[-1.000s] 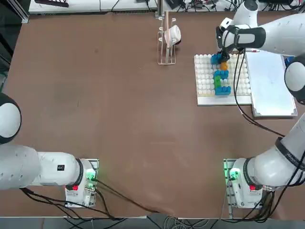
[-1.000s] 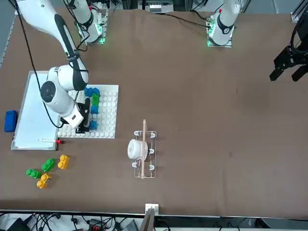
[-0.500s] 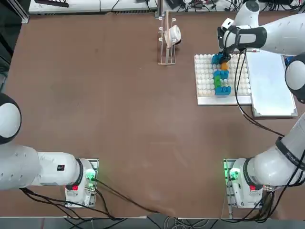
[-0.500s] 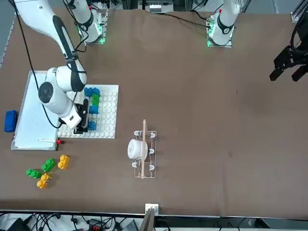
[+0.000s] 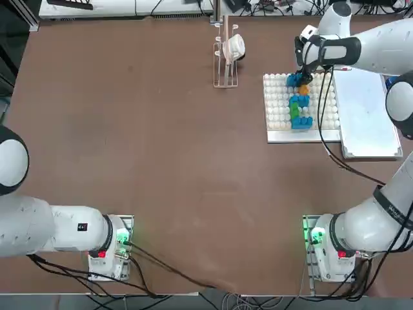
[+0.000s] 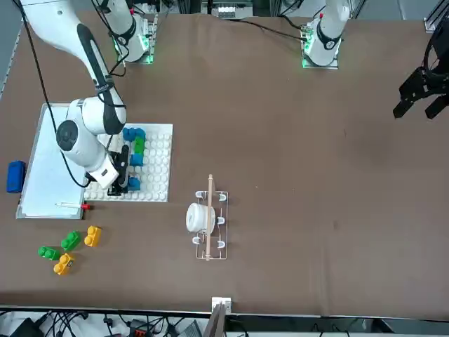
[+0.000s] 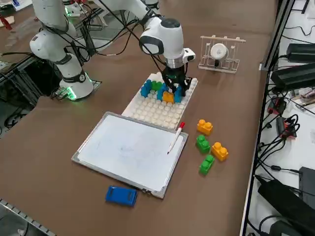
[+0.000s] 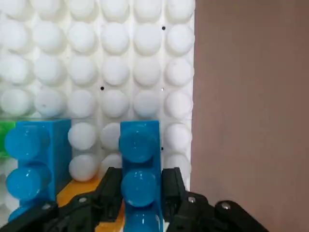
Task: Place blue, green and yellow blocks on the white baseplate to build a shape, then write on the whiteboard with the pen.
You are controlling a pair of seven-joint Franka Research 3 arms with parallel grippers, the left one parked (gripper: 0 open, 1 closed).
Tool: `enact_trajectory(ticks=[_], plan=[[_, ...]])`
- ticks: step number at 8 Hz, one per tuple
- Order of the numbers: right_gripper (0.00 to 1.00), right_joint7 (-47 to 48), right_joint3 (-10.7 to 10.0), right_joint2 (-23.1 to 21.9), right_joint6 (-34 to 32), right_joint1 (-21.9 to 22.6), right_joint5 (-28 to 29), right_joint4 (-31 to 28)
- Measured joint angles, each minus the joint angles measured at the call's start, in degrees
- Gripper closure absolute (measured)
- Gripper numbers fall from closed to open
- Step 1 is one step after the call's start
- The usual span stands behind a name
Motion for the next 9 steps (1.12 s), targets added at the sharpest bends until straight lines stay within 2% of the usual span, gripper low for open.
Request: enact_trajectory(ticks=[9], plan=[[0.57, -0.01, 0.28, 0.88, 2.88, -0.49, 0.0, -0.96]])
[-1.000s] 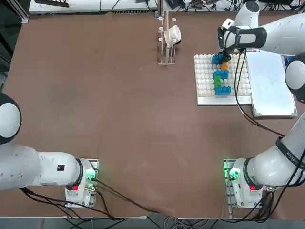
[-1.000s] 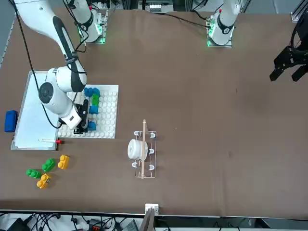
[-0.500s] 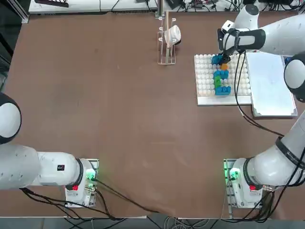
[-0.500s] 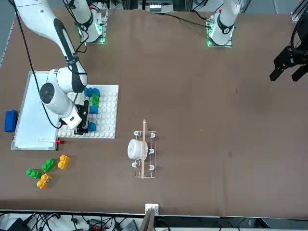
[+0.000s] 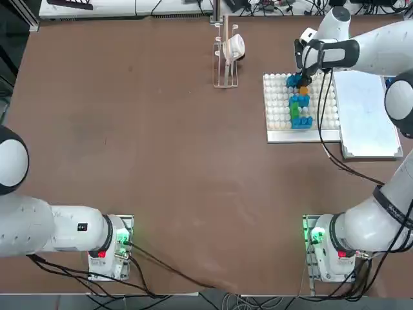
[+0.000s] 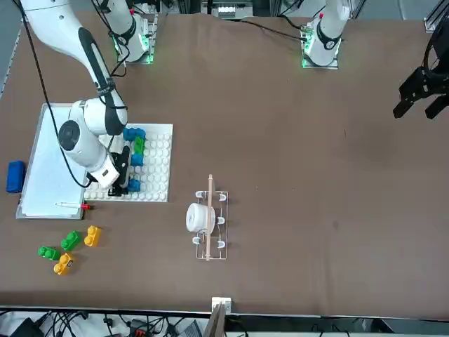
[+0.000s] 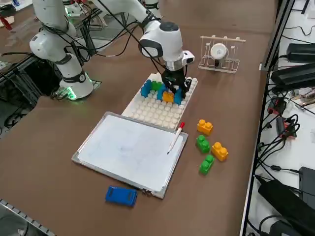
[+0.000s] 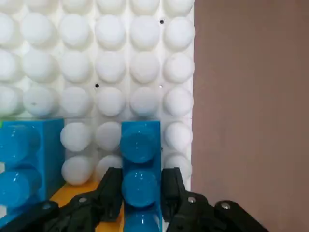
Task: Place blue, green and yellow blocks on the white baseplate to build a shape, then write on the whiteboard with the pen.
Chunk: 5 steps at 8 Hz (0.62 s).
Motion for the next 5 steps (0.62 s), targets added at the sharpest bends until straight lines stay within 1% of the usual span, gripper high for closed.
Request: enact_trajectory(ticks=[3, 5], plan=[[0.57, 0.0, 0.49, 0.0, 0.11, -0.54, 0.0, -0.06], [0.57, -0.02, 1.53, 0.01, 0.3, -1.69, 0.0, -0.17]])
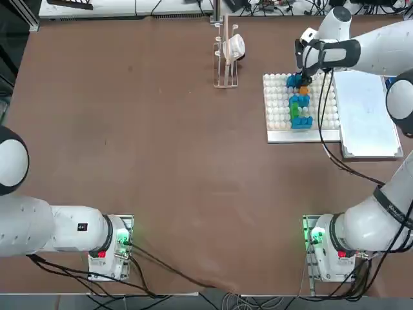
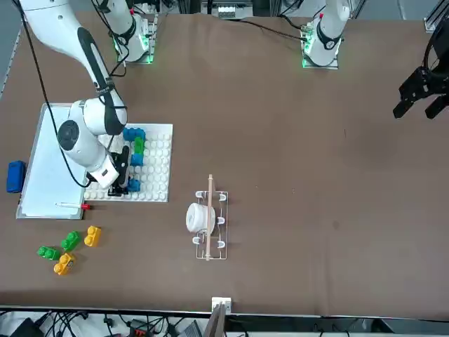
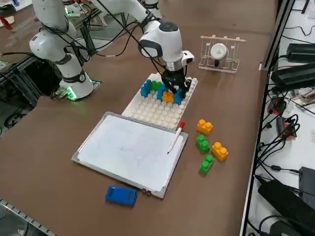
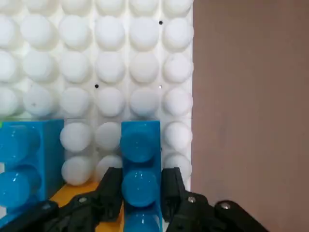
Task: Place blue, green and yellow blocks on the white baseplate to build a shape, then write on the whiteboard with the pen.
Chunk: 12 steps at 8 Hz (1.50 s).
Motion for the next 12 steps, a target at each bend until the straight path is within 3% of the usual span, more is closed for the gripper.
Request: enact_trajectory(ticks=[6, 7, 12], plan=[[0.56, 0.05, 0.59, 0.11, 0.22, -0.65, 0.03, -0.01], [0.46, 0.06, 0.63, 1.11, 1.64, -0.68, 0.06, -0.01], [0.41, 0.06, 0.99, 1.35, 2.17, -1.08, 0.07, -0.15]])
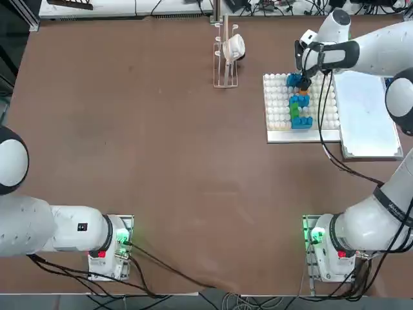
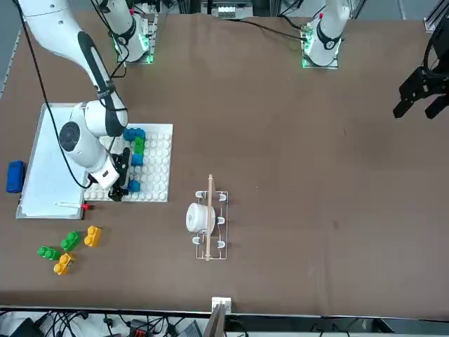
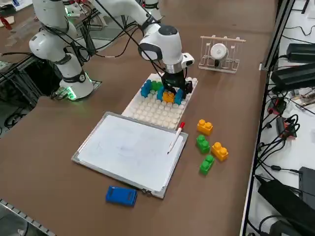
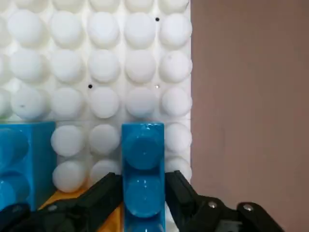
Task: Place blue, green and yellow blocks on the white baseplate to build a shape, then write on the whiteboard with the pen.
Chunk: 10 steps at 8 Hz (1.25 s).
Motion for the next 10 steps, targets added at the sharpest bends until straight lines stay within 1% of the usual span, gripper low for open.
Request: enact_trajectory(ticks=[1, 2, 3, 4, 5, 7, 10], plan=[[0.4, 0.0, 0.09, 0.2, 0.33, -0.08, 0.01, -0.01], [0.32, 0.0, 0.24, 0.5, 1.01, -0.1, 0.09, 0.09], [0.26, 0.0, 0.61, 0.54, 1.36, -0.1, 0.26, 0.32], [0.07, 0.0, 1.15, 0.33, 1.33, -0.08, 0.52, 0.71], [0.0, 0.0, 1.59, -0.14, 1.03, -0.08, 0.71, 0.92], [0.0, -0.07, 2.01, -1.64, -1.3, -0.06, 2.85, 1.39], [0.0, 0.26, 2.07, -4.53, -7.93, -0.04, 5.44, 3.88]])
